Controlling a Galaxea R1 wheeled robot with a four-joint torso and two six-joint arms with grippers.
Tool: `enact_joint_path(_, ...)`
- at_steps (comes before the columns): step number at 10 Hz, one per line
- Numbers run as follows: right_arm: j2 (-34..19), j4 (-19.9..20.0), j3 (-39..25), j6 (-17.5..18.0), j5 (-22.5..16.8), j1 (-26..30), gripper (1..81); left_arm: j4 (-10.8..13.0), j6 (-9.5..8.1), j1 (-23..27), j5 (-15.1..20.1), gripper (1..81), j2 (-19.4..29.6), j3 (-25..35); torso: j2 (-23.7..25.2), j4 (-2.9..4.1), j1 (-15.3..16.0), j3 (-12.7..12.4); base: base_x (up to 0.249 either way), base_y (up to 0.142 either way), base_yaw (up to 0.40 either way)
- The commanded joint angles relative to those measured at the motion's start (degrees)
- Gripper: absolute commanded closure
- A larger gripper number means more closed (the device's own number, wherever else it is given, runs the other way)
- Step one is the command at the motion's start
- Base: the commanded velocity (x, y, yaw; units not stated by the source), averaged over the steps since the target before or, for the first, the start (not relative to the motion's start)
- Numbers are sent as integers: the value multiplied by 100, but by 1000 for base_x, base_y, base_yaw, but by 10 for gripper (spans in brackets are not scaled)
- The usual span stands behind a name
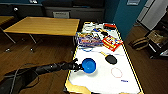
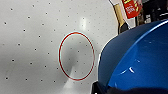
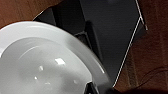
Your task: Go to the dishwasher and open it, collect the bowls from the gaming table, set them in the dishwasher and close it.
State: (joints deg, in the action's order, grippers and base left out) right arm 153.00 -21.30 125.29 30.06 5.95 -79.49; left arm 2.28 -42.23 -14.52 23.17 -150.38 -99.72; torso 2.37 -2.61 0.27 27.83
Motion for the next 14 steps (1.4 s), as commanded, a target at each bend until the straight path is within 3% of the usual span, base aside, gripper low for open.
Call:
enact_joint_path(1,-171,-120,-226,-9,-314,34,811,484,4,903,152,811,1036,1587,0,0,0,0,0,0,0)
enact_joint_path(2,-189,-120,-226,-9,-314,25,811,660,13,771,152,811,1440,2088,0,0,0,0,0,0,0)
enact_joint_path(3,-189,-120,-208,-18,-296,-1,811,1038,13,543,144,811,2055,2756,-2,0,2,0,0,0,0)
enact_joint_path(4,-189,-120,-235,-18,-287,-10,811,1256,22,350,135,811,2485,3158,-2,0,0,0,0,0,0)
enact_joint_path(5,-189,-120,-235,-27,-261,-28,811,1459,117,69,100,811,2958,3614,-2,0,0,0,0,0,0)
enact_joint_path(6,-189,-120,-243,-27,-243,-46,811,1539,338,-273,73,811,3339,3951,-2,0,2,0,0,0,0)
enact_joint_path(7,-189,-120,-243,-27,-217,-71,811,1591,677,-722,38,811,3653,4100,-2,0,0,0,0,0,0)
enact_joint_path(8,-189,-120,-226,-27,-208,-89,811,1600,971,-1222,-243,811,3831,4065,-2,0,0,0,0,0,0)
enact_joint_path(9,-189,-120,-217,-27,-155,-107,811,1600,1417,-1899,-794,811,4015,3812,-2,0,0,0,0,0,0)
enact_joint_path(11,-189,-112,-200,-27,-129,-115,811,1600,1866,-2805,-1278,811,4033,3416,-2,0,0,0,0,0,0)
enact_joint_path(14,-197,-103,-182,-18,-120,-150,811,1627,2272,-3684,-1790,811,3919,3081,0,0,0,0,0,0,0)
